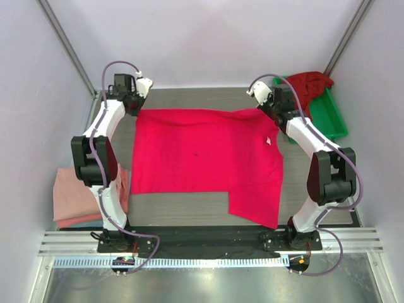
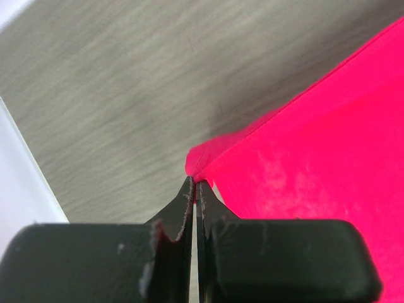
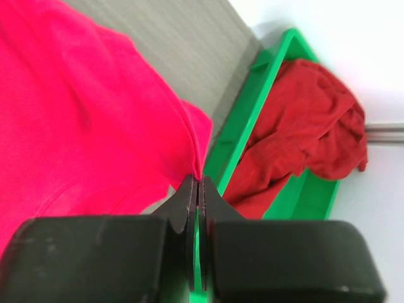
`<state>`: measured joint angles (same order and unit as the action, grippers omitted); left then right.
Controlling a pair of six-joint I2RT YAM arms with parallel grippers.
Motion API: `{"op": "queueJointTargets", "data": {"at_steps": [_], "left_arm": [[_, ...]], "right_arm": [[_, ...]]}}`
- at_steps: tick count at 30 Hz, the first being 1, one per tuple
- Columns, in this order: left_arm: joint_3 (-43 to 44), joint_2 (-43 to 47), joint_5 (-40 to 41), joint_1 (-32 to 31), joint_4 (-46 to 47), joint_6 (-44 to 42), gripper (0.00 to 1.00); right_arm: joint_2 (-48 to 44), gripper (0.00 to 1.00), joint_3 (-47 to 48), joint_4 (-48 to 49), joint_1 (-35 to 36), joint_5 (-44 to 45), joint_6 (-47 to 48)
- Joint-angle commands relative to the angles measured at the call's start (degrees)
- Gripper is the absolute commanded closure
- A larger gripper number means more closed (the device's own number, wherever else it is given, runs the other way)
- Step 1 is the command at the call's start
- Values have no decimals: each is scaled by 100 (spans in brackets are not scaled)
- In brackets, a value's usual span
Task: Fold and stack the t-shirts
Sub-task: Fold the tshirt
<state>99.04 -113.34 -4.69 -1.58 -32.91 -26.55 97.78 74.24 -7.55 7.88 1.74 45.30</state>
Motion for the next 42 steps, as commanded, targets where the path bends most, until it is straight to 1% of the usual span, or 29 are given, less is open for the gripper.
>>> {"op": "queueJointTargets", "data": {"at_steps": [1,5,9,19,21,23,28,36,42], "left_arm": [[-245,479,-102,62,170,-132,100],[-552,620,-94,71,214,-123,100],[-658,664,-94,71,223,-132,100],[-957,795,-102,71,153,-280,100],[-1159,875,-172,79,92,-333,100],[-1412,1023,-278,79,82,-369,100],[-1774,1200,-252,79,65,-395,100],[-2187,1349,-76,79,39,-1027,100],[-2530,1358,3,79,-5,-1256,100]], "right_arm": [[-628,99,-155,-88,21,-95,-162],[-1023,99,-488,-264,47,-103,-240],[-1225,99,-717,-361,91,-95,-355],[-1727,99,-1025,-704,223,-95,-689],[-1805,99,-1121,-774,240,-103,-707],[-1876,99,-1174,-809,267,-297,-715],[-2122,99,-1376,-994,337,-376,-759],[-2377,99,-1710,-1178,443,-420,-803],[-2570,99,-1886,-1485,504,-595,-821]]}}
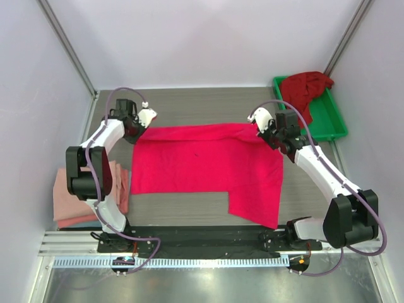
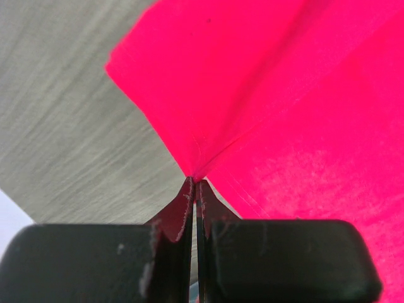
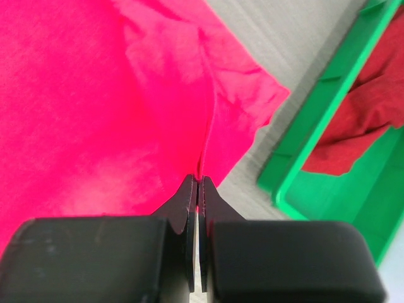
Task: Fold and stack the t-shirts
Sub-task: Fold the tshirt
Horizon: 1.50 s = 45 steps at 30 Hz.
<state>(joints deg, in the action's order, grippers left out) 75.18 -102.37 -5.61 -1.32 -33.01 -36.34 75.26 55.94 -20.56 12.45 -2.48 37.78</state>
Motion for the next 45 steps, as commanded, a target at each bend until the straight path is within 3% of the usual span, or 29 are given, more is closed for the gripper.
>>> {"op": "queueJointTargets", "data": {"at_steps": [1,3,4,5,6,7,8,13,18,23,28,45], "left_arm": [[-178,279,104,53,-64,-295,99],[-371,349,296,79,-152,-347,95],[-477,419,367,106,-179,-409,81],[-704,619,428,306,-144,-435,74],[-828,735,481,395,-74,-444,67],[-899,849,508,466,74,-488,50],[-934,1059,508,562,137,-471,49],[-41,974,-62,484,68,283,48],[927,-79,-335,2,-940,934,54],[1762,-802,-1098,-105,-1848,1234,58],[1720,-1057,-1479,-175,-2016,1462,58],[1623,-1690,-618,-175,-2007,1331,59]], "right_arm": [[-363,99,-92,-255,65,-209,-69],[-486,96,-119,-779,74,-375,-122],[-547,92,-101,-1018,100,-602,-130],[-609,86,-66,-1255,109,-718,-165],[-688,73,38,-1780,117,-884,-166],[-819,69,92,-2003,118,-1008,-157],[-916,65,153,-2135,118,-1122,-192],[-988,60,294,-1716,109,-1228,54],[443,62,1021,-1495,-66,-1516,19],[1551,62,1612,-1539,-137,-1799,45],[2290,62,1946,-1478,-172,-1949,54],[3776,62,2966,-1135,-506,-1958,-43]]}}
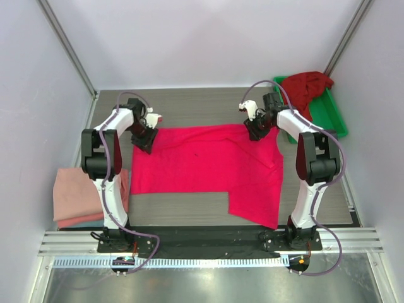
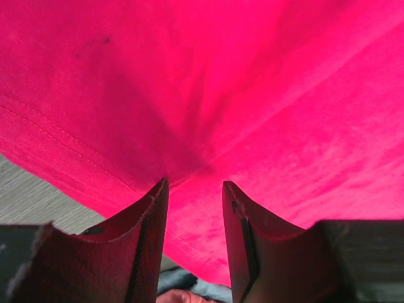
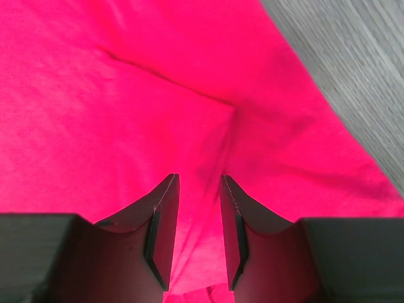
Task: Fold and stack the t-shirts
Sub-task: Fold the tshirt
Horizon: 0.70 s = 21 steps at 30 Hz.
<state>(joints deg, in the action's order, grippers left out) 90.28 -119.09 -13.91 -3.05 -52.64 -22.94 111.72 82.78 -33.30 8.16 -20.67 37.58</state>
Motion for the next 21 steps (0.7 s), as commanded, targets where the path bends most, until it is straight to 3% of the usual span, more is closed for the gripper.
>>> {"op": "queueJointTargets", "data": {"at_steps": [1,14,21], "left_arm": [[147,-70,257,23,-44,-9,60],[271,-185,433,59,-88,-44,60],[280,-168,495,59,-97,-62,60]], "right_arm": [[200,62,326,131,-95,-166,-49],[745,63,791,-115,-175,-834,-146],[878,80,880,-203,-183,-851,-155]]}}
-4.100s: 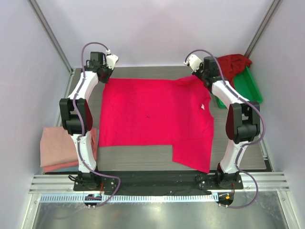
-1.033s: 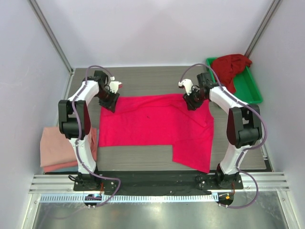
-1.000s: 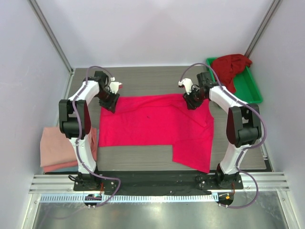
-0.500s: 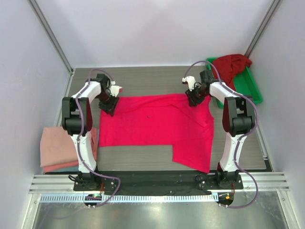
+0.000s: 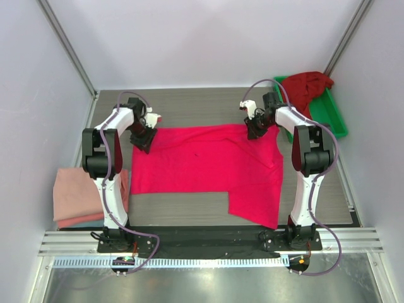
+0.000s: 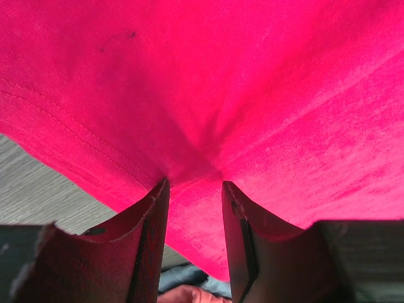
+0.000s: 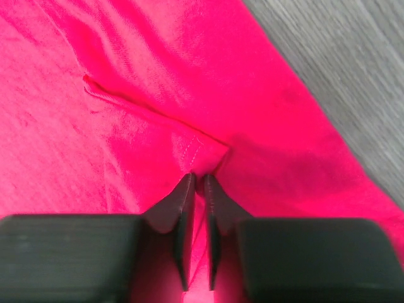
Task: Fold and stack the t-shirts
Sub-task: Fold the tshirt
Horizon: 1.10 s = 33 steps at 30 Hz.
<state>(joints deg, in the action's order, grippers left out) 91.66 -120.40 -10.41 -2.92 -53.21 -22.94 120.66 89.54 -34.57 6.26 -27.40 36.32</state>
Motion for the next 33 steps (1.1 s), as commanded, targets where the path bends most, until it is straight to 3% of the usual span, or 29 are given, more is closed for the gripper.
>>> {"op": "queueJointTargets", "data": {"at_steps": [1,7,13,18,21,22,24,28,33], "left_arm": [[159,-36,136,46,-40,-70,60],[203,-19,154,37,-49,-53,60],[212,69,189,46,4,-97,60],[239,148,180,63,30,-150,59],[265,148,206,81,13,-185,58],[282,148,198,98,30,-193,58],[291,131,189,116,13,-193,58],[405,113,128,134,-84,-211,58],[685,43,22,186,-277,-194,58]], "right_arm": [[-16,85,205,-68,15,-187,-19],[-174,99,152,-77,7,-222,-2],[-989,99,-138,-270,164,-407,16],[-1940,99,-1059,-419,961,-196,8],[-2432,88,-1684,-376,1577,32,-282],[-2546,77,-1842,-306,1693,41,-631],[-2846,68,-2238,-103,1799,146,-836],[-2830,67,-2047,-50,1407,806,-635],[-2013,67,-676,46,386,788,-793]]}}
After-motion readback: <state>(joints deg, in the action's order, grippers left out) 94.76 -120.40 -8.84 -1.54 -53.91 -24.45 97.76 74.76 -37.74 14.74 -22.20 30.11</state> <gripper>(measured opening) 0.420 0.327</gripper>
